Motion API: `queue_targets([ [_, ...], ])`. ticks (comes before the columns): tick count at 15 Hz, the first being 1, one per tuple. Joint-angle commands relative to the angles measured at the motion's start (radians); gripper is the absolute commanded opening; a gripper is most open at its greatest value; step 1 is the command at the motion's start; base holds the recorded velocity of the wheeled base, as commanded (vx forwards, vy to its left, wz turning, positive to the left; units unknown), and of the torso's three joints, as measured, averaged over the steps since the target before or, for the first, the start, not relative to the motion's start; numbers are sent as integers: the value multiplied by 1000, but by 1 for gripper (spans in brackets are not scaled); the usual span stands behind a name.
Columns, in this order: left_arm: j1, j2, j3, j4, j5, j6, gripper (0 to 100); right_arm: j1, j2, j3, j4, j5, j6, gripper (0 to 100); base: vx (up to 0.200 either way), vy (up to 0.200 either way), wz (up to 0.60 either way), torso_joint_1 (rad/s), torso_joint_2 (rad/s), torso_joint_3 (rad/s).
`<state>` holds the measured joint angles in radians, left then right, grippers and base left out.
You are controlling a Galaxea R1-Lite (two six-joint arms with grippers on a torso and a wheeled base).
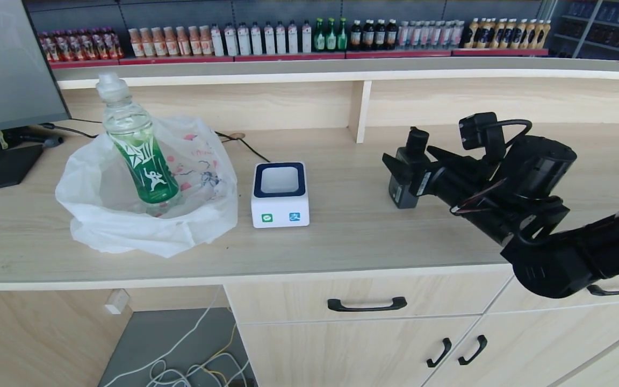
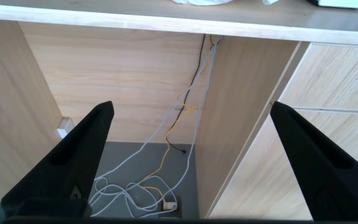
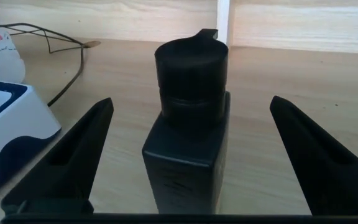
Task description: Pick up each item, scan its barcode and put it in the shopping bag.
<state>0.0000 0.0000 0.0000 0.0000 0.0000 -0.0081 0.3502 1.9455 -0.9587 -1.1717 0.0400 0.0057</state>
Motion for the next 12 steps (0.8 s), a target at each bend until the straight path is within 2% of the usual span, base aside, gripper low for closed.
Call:
queue_targets([
  [1,0,0,0,0,0,-1,100,-8,18,-5,0,0,0,100,0,0,0,0,0,0],
  [12,0,0,0,0,0,-1,100,-37,85,-51,-14,0,-30,100,0,0,0,0,0,0],
])
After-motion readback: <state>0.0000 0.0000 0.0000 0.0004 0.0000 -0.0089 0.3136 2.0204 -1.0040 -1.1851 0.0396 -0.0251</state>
